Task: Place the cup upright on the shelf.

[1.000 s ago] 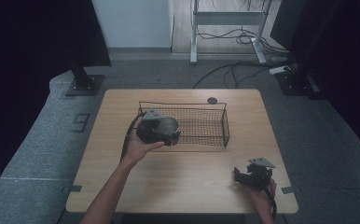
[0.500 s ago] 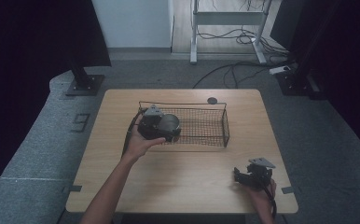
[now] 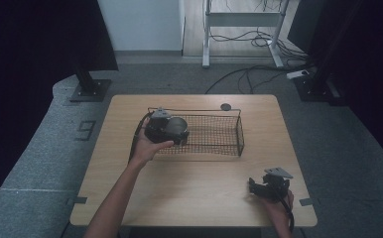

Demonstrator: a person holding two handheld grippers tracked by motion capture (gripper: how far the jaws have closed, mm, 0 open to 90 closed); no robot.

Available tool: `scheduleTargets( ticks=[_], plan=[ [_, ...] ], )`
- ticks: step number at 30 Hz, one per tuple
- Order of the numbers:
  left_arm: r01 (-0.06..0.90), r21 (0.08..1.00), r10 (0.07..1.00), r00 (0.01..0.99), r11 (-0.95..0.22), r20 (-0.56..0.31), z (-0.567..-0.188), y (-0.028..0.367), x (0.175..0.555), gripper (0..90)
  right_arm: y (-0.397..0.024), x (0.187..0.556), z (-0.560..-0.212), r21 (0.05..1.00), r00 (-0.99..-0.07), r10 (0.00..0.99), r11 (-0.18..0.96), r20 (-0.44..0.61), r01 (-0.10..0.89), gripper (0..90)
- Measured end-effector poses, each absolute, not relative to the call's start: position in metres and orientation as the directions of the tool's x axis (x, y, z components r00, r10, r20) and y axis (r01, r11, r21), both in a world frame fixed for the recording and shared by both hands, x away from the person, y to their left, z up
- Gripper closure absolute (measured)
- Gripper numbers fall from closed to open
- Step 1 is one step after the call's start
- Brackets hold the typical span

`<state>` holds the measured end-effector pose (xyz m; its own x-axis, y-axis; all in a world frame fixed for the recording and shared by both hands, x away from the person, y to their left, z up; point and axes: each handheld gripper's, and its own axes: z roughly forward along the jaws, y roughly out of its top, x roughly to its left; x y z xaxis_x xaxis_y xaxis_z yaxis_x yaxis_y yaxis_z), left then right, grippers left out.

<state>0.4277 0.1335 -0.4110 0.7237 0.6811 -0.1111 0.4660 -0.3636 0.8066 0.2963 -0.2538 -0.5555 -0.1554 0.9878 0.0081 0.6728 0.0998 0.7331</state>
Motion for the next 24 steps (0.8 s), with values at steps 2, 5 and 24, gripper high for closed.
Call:
scheduleTargets(
  ticks=[2, 5, 24],
  plan=[
    [0.463, 0.808, 0.681, 0.724, -0.364, -0.108, -0.41, 0.133, 0.43, 13.4, -0.254, 0.296, -0.555, 0.733, -0.155, 0.988, 0.1, 0.008, 0.673, 9.9],
    [0.458, 0.812, 0.679, 0.727, -0.363, -0.106, -0.408, 0.132, 0.433, 13.4, -0.254, 0.297, -0.556, 0.734, -0.156, 0.988, 0.1, 0.008, 0.672, 10.0],
    [0.469, 0.796, 0.69, 0.718, -0.383, -0.091, -0.411, 0.125, 0.458, 13.4, -0.254, 0.297, -0.556, 0.734, -0.156, 0.988, 0.099, 0.009, 0.671, 10.1]
  ],
)
